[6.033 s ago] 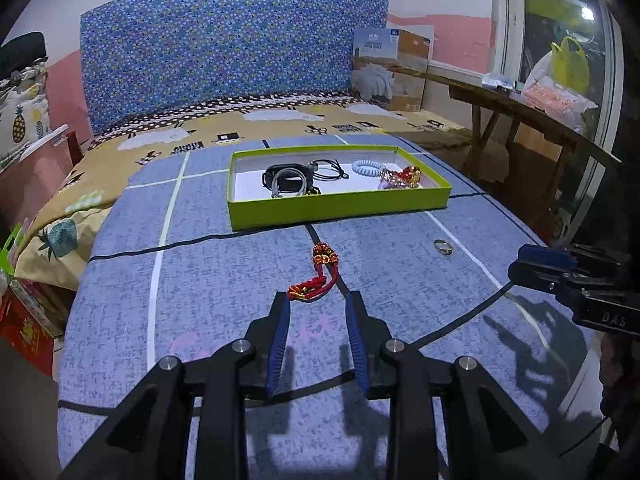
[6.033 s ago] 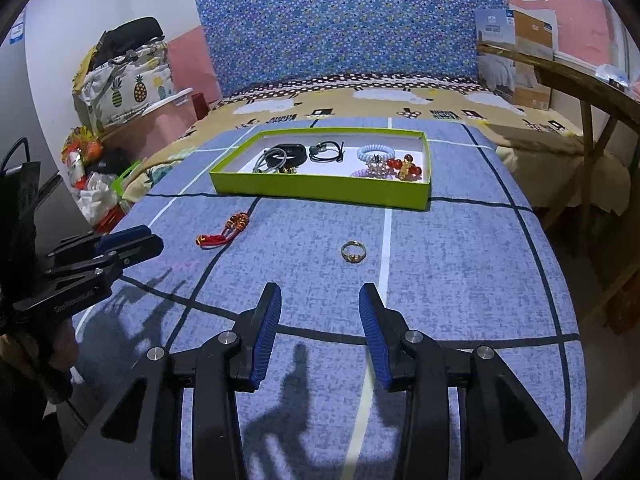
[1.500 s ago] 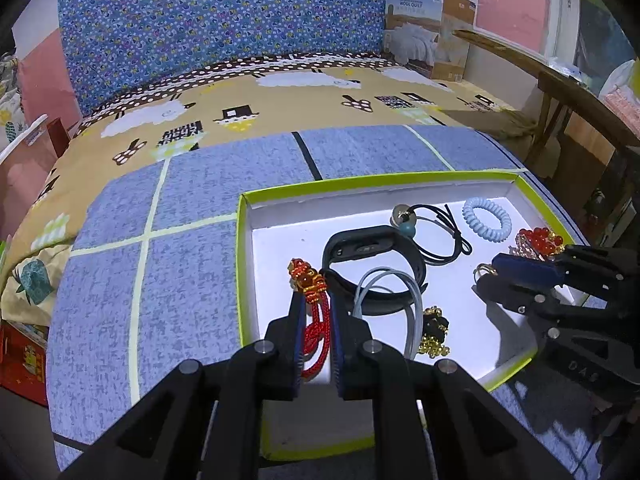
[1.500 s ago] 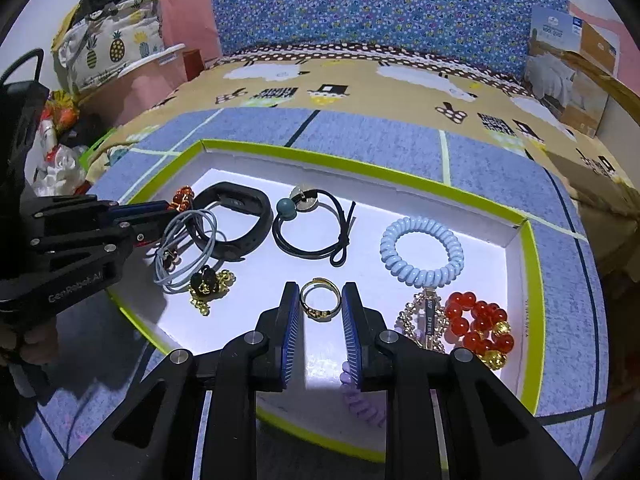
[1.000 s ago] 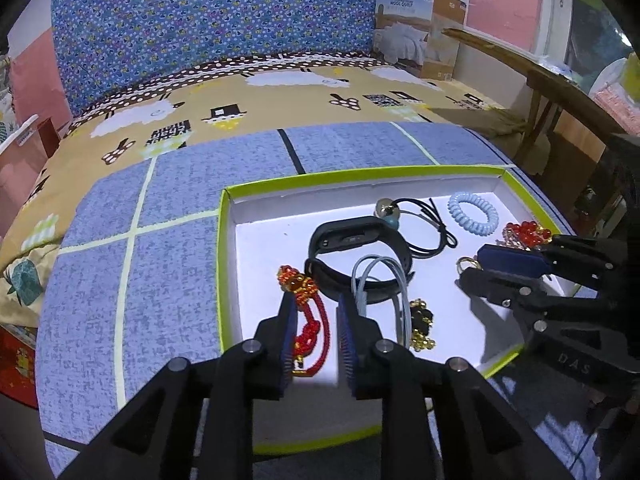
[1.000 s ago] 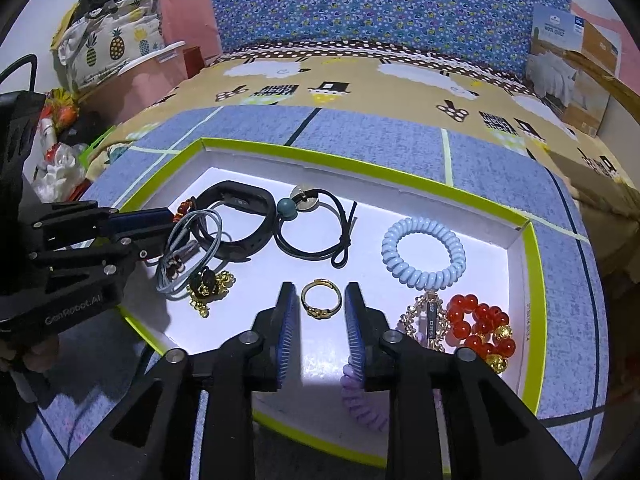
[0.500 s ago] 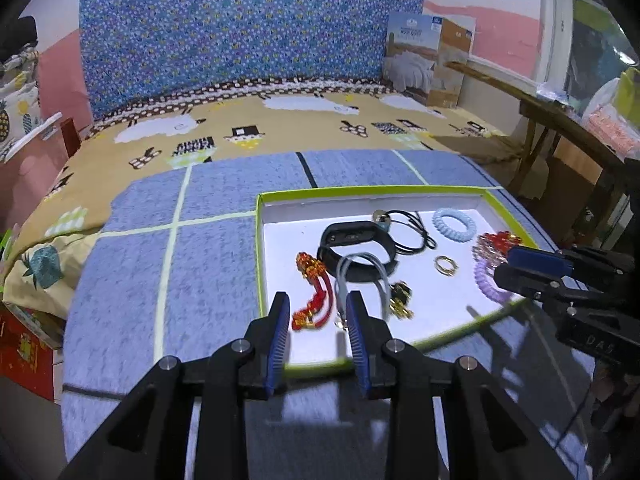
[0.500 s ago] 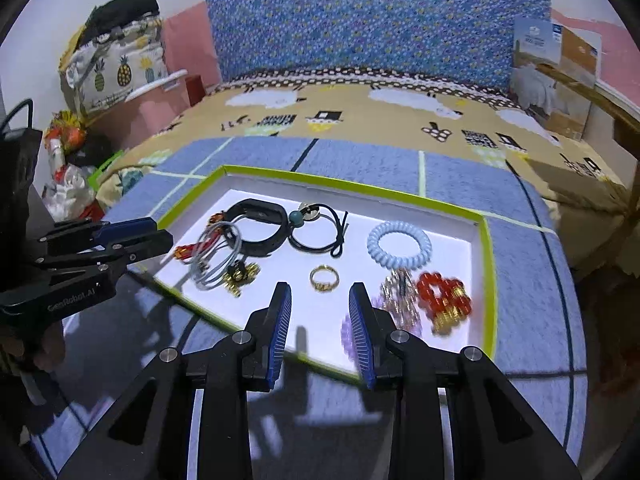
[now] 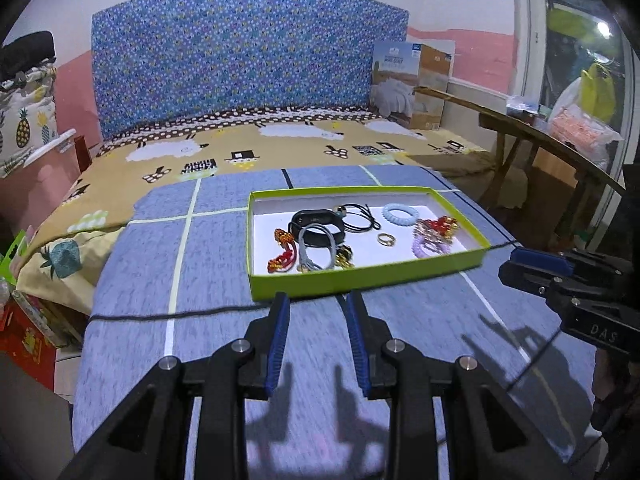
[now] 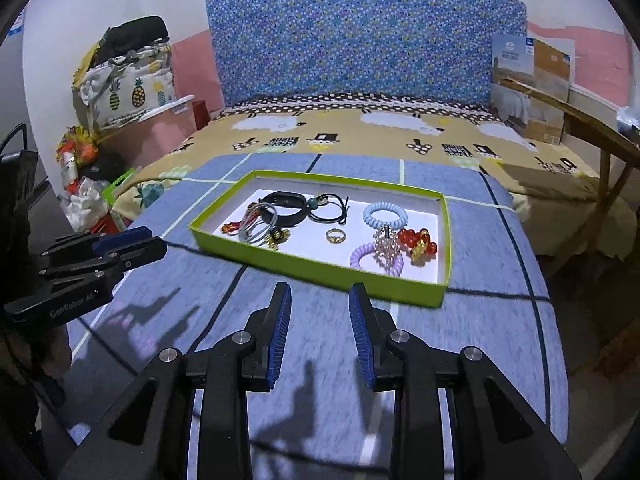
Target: Organize jewelry
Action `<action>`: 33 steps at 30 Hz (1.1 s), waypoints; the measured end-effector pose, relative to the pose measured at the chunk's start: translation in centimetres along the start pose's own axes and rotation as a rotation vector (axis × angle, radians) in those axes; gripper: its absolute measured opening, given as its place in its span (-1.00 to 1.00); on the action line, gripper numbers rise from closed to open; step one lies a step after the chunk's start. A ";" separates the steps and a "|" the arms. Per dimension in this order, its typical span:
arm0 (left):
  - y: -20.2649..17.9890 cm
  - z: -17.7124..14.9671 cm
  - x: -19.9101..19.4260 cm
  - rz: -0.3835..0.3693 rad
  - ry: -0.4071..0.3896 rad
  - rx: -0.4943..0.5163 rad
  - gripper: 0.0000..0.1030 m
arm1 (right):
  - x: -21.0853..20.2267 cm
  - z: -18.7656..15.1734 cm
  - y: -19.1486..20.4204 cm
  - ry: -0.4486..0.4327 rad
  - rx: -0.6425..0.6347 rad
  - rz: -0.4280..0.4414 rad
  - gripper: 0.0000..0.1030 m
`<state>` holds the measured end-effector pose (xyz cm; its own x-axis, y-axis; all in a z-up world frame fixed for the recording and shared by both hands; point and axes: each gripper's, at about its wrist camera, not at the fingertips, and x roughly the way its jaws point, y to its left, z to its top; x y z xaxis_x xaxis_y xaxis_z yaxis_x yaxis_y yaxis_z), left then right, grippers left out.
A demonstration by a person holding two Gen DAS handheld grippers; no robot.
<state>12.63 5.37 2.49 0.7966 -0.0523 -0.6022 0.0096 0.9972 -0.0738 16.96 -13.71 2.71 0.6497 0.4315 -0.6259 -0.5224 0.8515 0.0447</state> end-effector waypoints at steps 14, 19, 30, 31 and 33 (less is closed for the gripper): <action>-1.8 -3.9 -4.6 0.003 -0.040 0.003 -0.41 | -4.7 -4.0 1.3 -0.040 0.006 -0.047 -0.40; -1.8 -4.9 -5.5 0.009 -0.061 -0.011 -0.41 | -5.5 -5.5 1.0 -0.041 0.030 -0.068 -0.39; -2.6 -5.6 -6.2 0.020 -0.097 -0.002 -0.41 | -6.6 -6.4 1.4 -0.066 0.014 -0.091 -0.39; -2.6 -5.6 -6.3 0.021 -0.097 -0.002 -0.41 | -6.6 -6.4 1.5 -0.066 0.013 -0.092 -0.39; -2.7 -5.7 -6.3 0.022 -0.098 -0.003 -0.41 | -6.6 -6.4 1.6 -0.066 0.013 -0.090 -0.39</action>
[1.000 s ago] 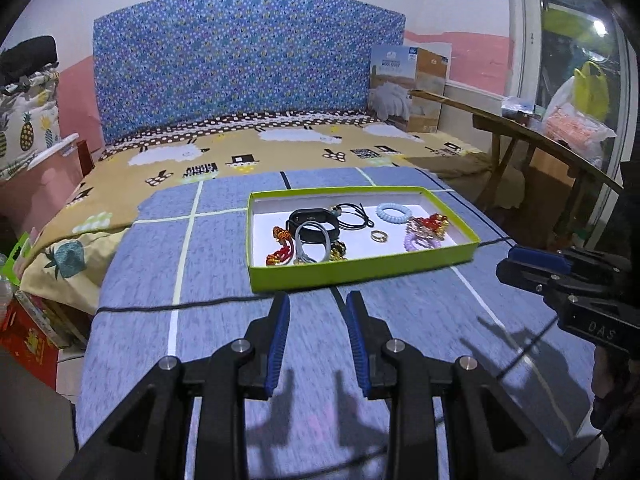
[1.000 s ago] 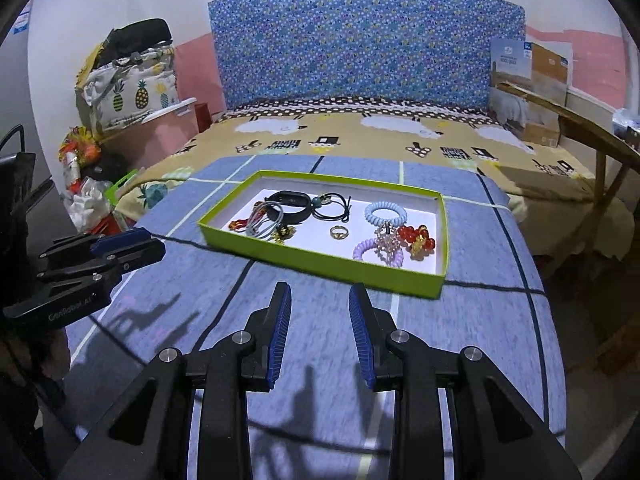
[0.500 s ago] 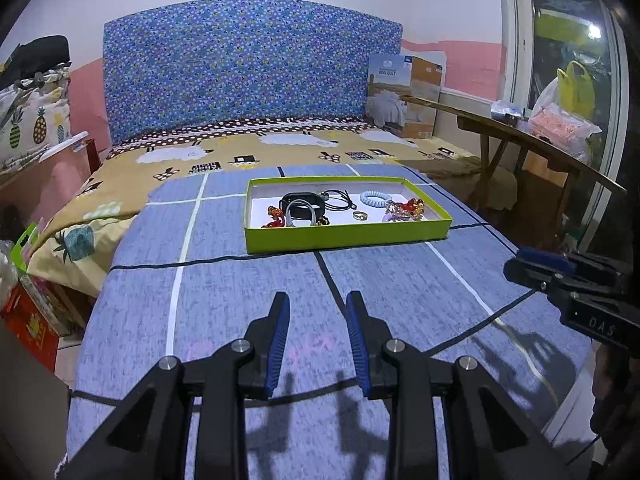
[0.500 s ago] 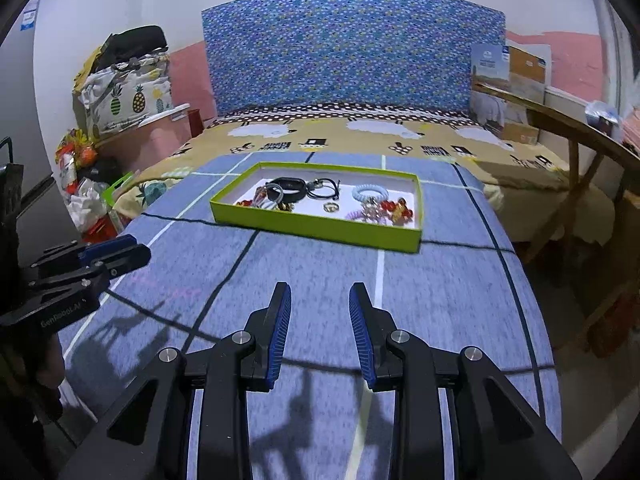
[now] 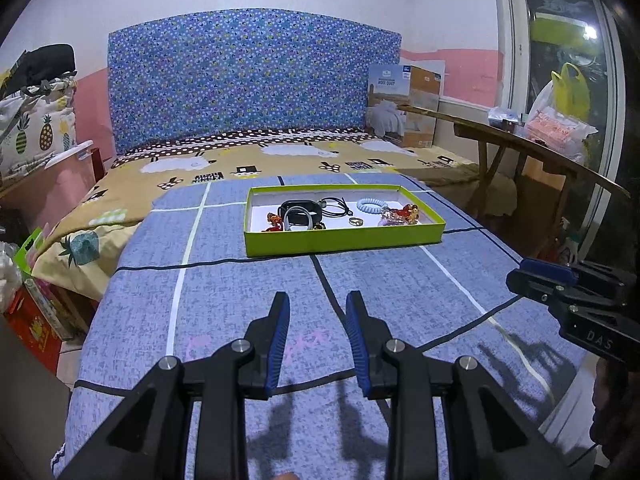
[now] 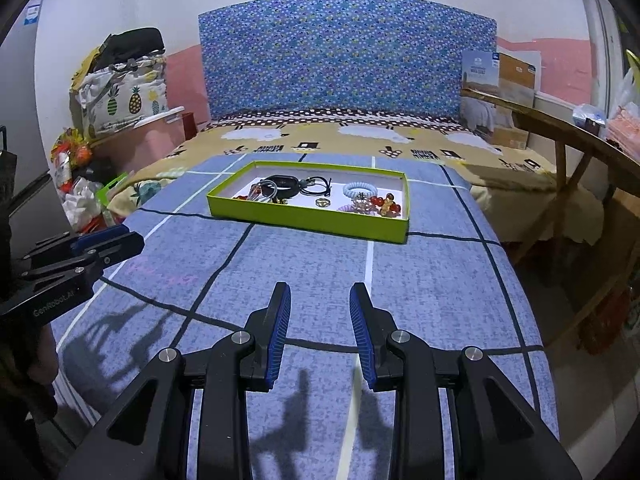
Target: Organize jewelry
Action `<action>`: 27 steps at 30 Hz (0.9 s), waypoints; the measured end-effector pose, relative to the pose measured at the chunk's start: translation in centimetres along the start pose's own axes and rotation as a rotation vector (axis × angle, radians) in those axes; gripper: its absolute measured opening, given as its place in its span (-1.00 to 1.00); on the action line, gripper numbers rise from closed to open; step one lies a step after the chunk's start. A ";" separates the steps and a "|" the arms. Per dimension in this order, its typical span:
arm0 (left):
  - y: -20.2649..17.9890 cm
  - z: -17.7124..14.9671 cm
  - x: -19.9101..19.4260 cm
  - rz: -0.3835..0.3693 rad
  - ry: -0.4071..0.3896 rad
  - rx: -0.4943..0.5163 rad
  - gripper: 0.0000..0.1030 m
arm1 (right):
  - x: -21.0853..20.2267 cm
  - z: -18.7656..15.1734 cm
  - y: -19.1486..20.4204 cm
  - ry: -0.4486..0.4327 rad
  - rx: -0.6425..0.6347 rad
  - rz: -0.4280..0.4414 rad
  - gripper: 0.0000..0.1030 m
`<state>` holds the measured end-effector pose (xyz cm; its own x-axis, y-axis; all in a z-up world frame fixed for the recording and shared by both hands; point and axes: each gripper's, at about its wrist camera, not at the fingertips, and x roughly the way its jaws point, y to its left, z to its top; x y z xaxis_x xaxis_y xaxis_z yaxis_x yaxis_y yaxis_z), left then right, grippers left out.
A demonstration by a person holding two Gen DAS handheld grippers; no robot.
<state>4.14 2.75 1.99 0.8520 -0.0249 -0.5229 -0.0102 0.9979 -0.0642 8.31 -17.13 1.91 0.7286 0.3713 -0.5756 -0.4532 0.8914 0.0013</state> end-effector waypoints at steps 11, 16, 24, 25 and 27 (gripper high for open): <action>-0.1 -0.2 -0.1 0.005 0.004 -0.001 -0.41 | -0.1 0.0 0.4 0.001 -0.005 0.001 -0.38; -0.1 -0.2 -0.1 0.005 0.006 -0.001 -0.41 | 0.0 0.0 0.6 0.006 -0.009 0.004 -0.38; -0.3 -0.2 0.1 0.008 0.010 0.006 -0.41 | 0.3 0.1 0.5 0.018 -0.010 0.010 -0.38; -0.4 -0.3 0.1 0.010 0.010 0.006 -0.41 | 0.3 0.1 0.5 0.017 -0.010 0.010 -0.38; -0.3 -0.3 0.1 0.010 0.009 0.008 -0.41 | 0.3 0.1 0.6 0.016 -0.012 0.010 -0.38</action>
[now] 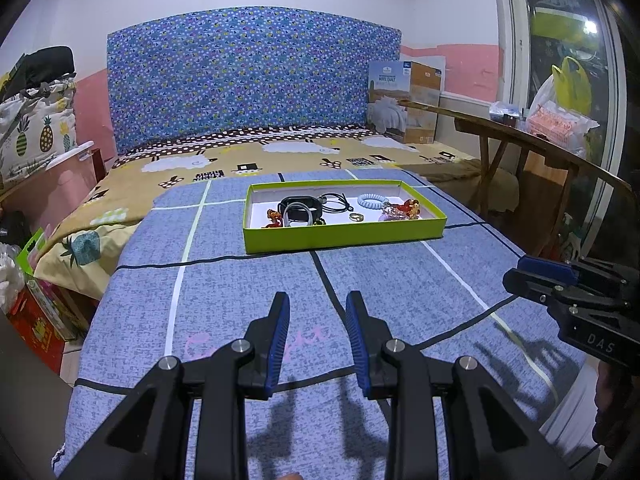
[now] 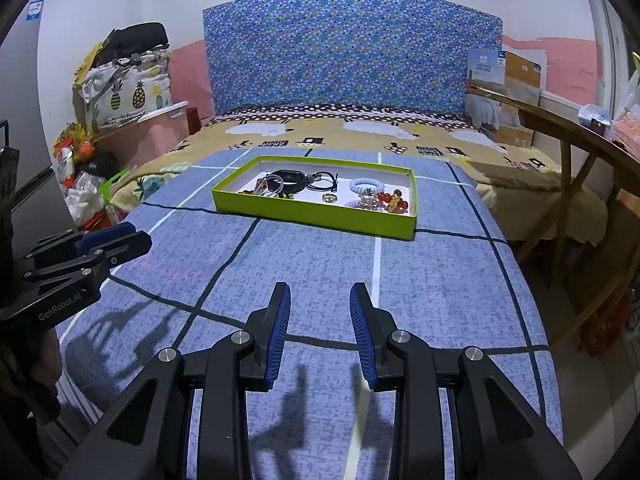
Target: Organize jewelry
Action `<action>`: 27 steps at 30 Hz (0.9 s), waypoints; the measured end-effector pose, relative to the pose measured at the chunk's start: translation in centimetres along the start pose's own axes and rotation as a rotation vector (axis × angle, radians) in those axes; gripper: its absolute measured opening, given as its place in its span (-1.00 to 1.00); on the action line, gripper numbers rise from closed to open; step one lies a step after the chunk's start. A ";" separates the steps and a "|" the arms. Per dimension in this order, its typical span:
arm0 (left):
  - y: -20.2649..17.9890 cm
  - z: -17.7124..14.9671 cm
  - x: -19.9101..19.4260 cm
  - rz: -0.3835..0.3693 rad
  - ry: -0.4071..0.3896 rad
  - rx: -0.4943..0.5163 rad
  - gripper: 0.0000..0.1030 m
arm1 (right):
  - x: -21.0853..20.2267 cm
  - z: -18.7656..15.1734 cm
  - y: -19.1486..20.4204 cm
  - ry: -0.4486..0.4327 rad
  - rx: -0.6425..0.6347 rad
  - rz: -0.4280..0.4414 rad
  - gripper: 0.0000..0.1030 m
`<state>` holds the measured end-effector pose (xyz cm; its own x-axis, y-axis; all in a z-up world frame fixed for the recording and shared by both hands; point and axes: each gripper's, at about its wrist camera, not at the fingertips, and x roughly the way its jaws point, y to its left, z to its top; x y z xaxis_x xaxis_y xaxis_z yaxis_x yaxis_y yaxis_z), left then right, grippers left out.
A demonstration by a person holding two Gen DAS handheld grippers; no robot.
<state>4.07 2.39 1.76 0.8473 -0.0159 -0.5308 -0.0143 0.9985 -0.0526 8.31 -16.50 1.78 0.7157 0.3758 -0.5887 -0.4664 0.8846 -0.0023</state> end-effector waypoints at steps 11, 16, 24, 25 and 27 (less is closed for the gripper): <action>0.0 0.0 0.1 0.001 0.000 0.004 -0.41 | 0.0 0.0 0.0 0.006 0.001 0.003 -0.38; 0.1 0.0 0.0 0.000 0.001 0.005 -0.41 | 0.0 0.0 0.0 0.005 -0.001 0.003 -0.38; 0.2 0.0 0.0 0.000 0.002 0.005 -0.41 | 0.0 0.0 0.0 0.006 -0.001 0.003 -0.38; 0.1 0.0 0.0 0.001 0.001 0.006 -0.41 | 0.0 0.0 0.0 0.006 -0.001 0.003 -0.38; 0.1 0.0 0.0 0.002 0.001 0.006 -0.41 | 0.0 0.0 0.0 0.007 -0.001 0.003 -0.38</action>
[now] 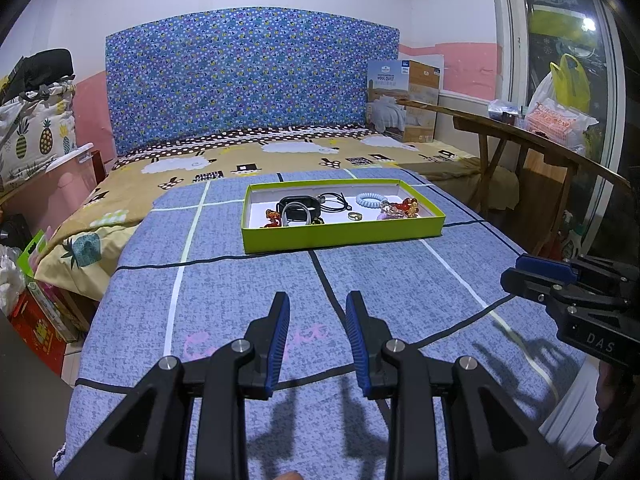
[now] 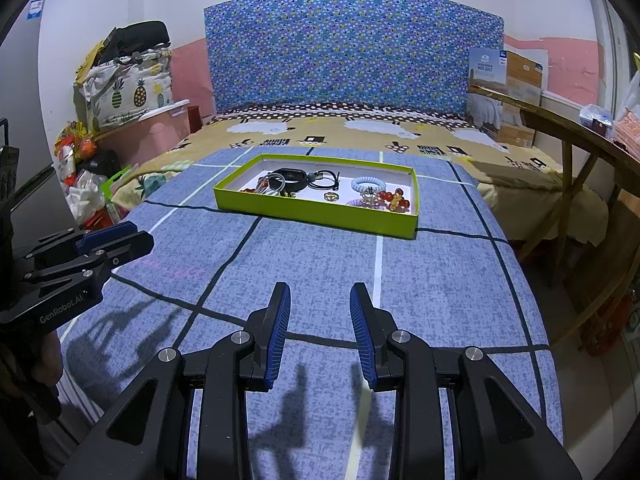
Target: Organize jewelry
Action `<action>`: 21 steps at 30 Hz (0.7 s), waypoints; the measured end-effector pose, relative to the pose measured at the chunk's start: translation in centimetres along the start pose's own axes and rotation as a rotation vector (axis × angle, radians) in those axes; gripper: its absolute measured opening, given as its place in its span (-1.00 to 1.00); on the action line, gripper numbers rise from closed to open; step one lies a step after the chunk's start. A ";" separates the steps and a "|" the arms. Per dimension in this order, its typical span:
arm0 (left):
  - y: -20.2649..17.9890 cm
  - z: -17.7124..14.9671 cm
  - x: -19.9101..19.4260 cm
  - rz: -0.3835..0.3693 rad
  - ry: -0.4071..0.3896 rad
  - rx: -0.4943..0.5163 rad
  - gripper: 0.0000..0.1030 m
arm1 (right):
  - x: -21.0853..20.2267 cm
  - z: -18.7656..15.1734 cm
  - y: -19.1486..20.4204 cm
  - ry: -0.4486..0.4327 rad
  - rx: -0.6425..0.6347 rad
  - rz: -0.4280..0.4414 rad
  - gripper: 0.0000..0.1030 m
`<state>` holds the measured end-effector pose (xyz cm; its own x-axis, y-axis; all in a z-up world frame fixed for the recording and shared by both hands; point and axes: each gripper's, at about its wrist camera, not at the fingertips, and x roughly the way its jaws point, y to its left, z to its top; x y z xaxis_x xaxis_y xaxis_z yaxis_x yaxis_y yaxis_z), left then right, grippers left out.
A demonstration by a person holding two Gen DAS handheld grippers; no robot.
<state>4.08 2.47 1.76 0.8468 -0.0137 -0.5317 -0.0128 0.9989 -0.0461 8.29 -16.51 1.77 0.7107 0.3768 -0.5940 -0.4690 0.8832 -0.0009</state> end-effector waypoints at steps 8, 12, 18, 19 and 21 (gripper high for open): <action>0.0 -0.1 0.0 0.000 0.003 -0.001 -0.41 | 0.0 0.0 0.0 0.002 0.000 0.000 -0.38; 0.2 -0.4 0.1 0.002 0.008 -0.002 -0.41 | 0.0 0.0 0.0 0.002 -0.001 -0.001 -0.38; 0.2 -0.6 0.2 0.006 0.011 -0.004 -0.41 | 0.0 0.0 0.0 0.002 0.000 0.001 -0.38; 0.3 -0.7 0.2 0.007 0.012 -0.004 -0.41 | 0.0 0.0 0.0 0.001 0.000 0.000 -0.38; 0.2 -0.7 0.3 0.007 0.015 -0.004 -0.41 | 0.0 0.0 0.0 0.002 0.000 0.000 -0.38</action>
<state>3.95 2.60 1.06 0.8388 -0.0075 -0.5445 -0.0210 0.9987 -0.0460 8.27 -16.49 1.81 0.7100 0.3760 -0.5954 -0.4689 0.8833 -0.0013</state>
